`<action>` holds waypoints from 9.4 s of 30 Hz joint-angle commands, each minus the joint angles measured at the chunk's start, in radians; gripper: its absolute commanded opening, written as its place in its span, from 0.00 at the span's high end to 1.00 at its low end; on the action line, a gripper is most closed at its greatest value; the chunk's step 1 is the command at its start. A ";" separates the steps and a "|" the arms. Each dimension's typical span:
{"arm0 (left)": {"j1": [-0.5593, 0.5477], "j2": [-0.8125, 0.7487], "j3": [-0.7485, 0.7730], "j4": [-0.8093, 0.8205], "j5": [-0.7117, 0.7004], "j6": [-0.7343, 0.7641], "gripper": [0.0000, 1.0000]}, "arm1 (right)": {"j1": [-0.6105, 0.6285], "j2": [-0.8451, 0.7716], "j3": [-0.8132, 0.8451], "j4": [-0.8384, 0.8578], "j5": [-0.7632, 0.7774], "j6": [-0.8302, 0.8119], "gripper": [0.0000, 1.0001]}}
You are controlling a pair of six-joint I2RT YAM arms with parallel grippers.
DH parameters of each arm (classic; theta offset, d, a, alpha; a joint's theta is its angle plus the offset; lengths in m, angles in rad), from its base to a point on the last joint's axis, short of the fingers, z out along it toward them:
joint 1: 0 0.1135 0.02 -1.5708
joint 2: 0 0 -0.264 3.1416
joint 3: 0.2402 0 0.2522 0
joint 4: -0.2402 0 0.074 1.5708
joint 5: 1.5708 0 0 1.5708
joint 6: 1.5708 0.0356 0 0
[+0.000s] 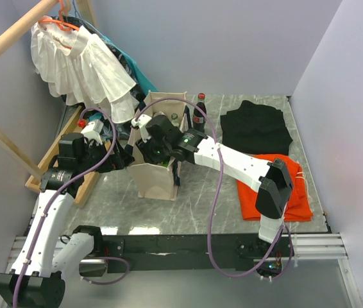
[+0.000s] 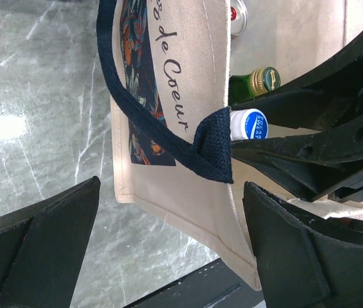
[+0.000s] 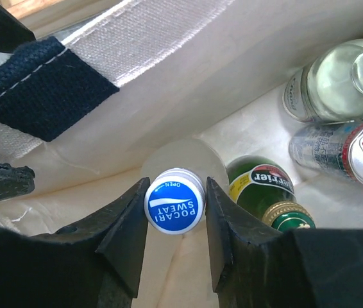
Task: Take the beverage out of the canvas bag
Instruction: Take out the drink from the canvas bag, then place the drink at the center of the board.
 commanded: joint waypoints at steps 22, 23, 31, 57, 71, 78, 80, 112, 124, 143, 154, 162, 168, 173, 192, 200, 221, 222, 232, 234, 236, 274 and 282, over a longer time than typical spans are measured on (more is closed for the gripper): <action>0.000 -0.007 -0.012 0.034 -0.004 -0.008 0.01 | -0.002 -0.018 0.187 -0.011 0.019 -0.028 1.00; 0.000 -0.010 -0.012 0.037 -0.005 -0.008 0.01 | -0.002 -0.020 0.194 -0.008 0.021 -0.029 1.00; 0.000 -0.010 -0.012 0.036 -0.004 -0.008 0.01 | -0.003 -0.029 0.246 -0.009 0.031 -0.031 1.00; 0.000 -0.044 -0.018 0.047 0.001 -0.014 0.03 | -0.002 -0.041 0.356 -0.035 0.027 -0.040 1.00; 0.000 -0.054 -0.012 0.033 -0.051 -0.026 0.04 | -0.002 -0.044 0.385 -0.051 0.002 -0.037 1.00; 0.000 -0.057 0.006 0.057 -0.105 -0.059 0.04 | -0.002 -0.057 0.381 -0.069 0.002 -0.038 1.00; 0.000 -0.057 0.015 0.063 -0.108 -0.063 0.04 | -0.003 -0.058 0.384 -0.077 0.001 -0.038 1.00; 0.000 -0.176 -0.038 0.126 -0.079 -0.025 0.04 | 0.000 -0.017 0.514 -0.180 0.110 -0.008 1.00; 0.000 -0.222 -0.046 0.137 -0.073 -0.045 0.04 | 0.009 -0.055 0.491 -0.215 0.179 0.040 1.00; 0.000 -0.221 -0.008 0.105 -0.110 -0.054 0.04 | 0.028 -0.142 0.399 -0.169 0.200 0.031 1.00; 0.000 -0.218 -0.023 0.108 -0.117 -0.082 0.04 | 0.034 -0.222 0.302 -0.118 0.222 0.009 1.00; 0.000 -0.231 -0.031 0.094 -0.129 -0.083 0.04 | 0.041 -0.207 0.345 -0.137 0.287 -0.037 1.00; 0.000 -0.223 -0.002 0.073 -0.156 -0.074 0.04 | 0.041 -0.198 0.388 -0.135 0.304 -0.077 1.00; 0.000 -0.222 -0.008 0.086 -0.151 -0.085 0.04 | 0.041 -0.199 0.418 -0.140 0.323 -0.097 1.00; 0.000 -0.159 0.049 0.082 -0.169 -0.051 0.04 | 0.043 -0.248 0.433 -0.095 0.372 -0.127 1.00; 0.000 -0.165 0.037 0.093 -0.160 -0.065 0.04 | 0.043 -0.268 0.450 -0.075 0.392 -0.143 1.00; 0.000 -0.159 0.038 0.105 -0.157 -0.077 0.04 | 0.043 -0.310 0.474 -0.008 0.487 -0.181 1.00; 0.000 -0.159 0.038 0.108 -0.157 -0.079 0.04 | 0.043 -0.316 0.470 -0.003 0.489 -0.182 1.00; 0.000 -0.159 0.031 0.120 -0.156 -0.089 0.04 | 0.043 -0.369 0.436 0.047 0.547 -0.219 1.00; 0.000 -0.156 0.029 0.122 -0.154 -0.091 0.04 | 0.043 -0.377 0.422 0.055 0.571 -0.225 1.00; 0.000 -0.157 0.028 0.123 -0.154 -0.092 0.04 | 0.043 -0.388 0.407 0.066 0.593 -0.238 1.00; 0.000 -0.128 0.023 0.143 -0.154 -0.109 0.04 | -0.555 -0.434 0.048 0.212 0.260 -0.006 1.00; 0.000 -0.122 0.034 0.134 -0.157 -0.103 0.04 | -0.644 -0.345 0.059 0.255 0.174 0.037 1.00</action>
